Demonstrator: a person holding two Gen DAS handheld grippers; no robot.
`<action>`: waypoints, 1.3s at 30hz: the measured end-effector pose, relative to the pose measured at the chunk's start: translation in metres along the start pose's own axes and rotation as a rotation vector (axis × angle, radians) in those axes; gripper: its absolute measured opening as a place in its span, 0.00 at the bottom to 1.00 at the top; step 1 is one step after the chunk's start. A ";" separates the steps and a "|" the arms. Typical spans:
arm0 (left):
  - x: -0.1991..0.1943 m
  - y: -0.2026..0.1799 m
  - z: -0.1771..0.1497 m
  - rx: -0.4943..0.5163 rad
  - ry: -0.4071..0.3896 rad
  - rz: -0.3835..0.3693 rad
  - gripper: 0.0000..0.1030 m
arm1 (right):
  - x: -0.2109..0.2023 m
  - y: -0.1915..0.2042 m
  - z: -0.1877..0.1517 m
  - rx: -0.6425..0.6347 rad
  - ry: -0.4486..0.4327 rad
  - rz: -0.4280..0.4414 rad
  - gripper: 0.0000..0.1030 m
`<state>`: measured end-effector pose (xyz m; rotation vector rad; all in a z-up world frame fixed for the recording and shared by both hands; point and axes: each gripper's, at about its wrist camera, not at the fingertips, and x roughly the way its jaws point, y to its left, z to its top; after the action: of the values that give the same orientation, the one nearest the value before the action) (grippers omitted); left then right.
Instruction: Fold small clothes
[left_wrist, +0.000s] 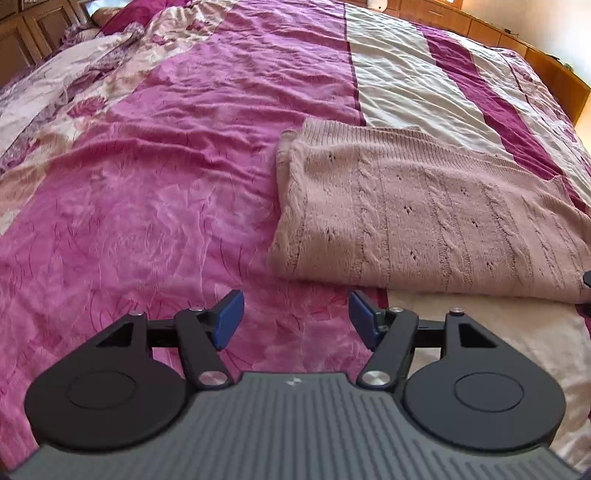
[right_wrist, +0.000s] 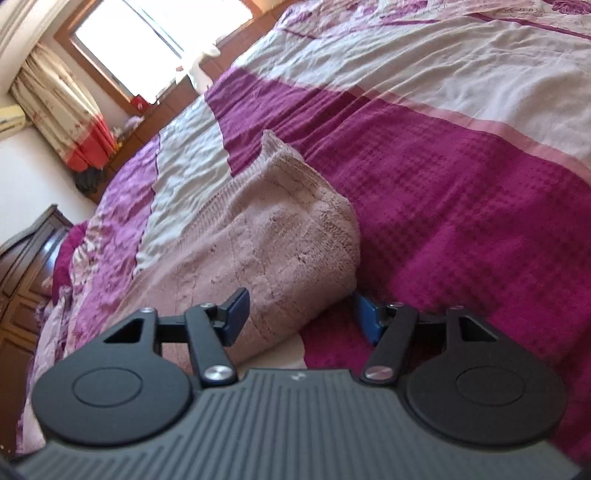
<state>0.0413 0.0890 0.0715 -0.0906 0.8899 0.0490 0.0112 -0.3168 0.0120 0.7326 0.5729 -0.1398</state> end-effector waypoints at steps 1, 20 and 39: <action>0.000 0.000 0.000 -0.004 0.003 0.002 0.68 | 0.003 0.000 0.000 0.004 -0.010 0.000 0.64; 0.008 -0.001 0.009 -0.018 0.045 0.009 0.68 | 0.042 -0.010 0.024 0.181 -0.111 0.035 0.39; -0.005 0.018 0.035 0.050 0.048 0.038 0.68 | 0.018 0.075 0.052 -0.046 -0.102 0.122 0.26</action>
<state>0.0639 0.1106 0.0965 -0.0283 0.9400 0.0599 0.0733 -0.2944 0.0779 0.7094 0.4319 -0.0501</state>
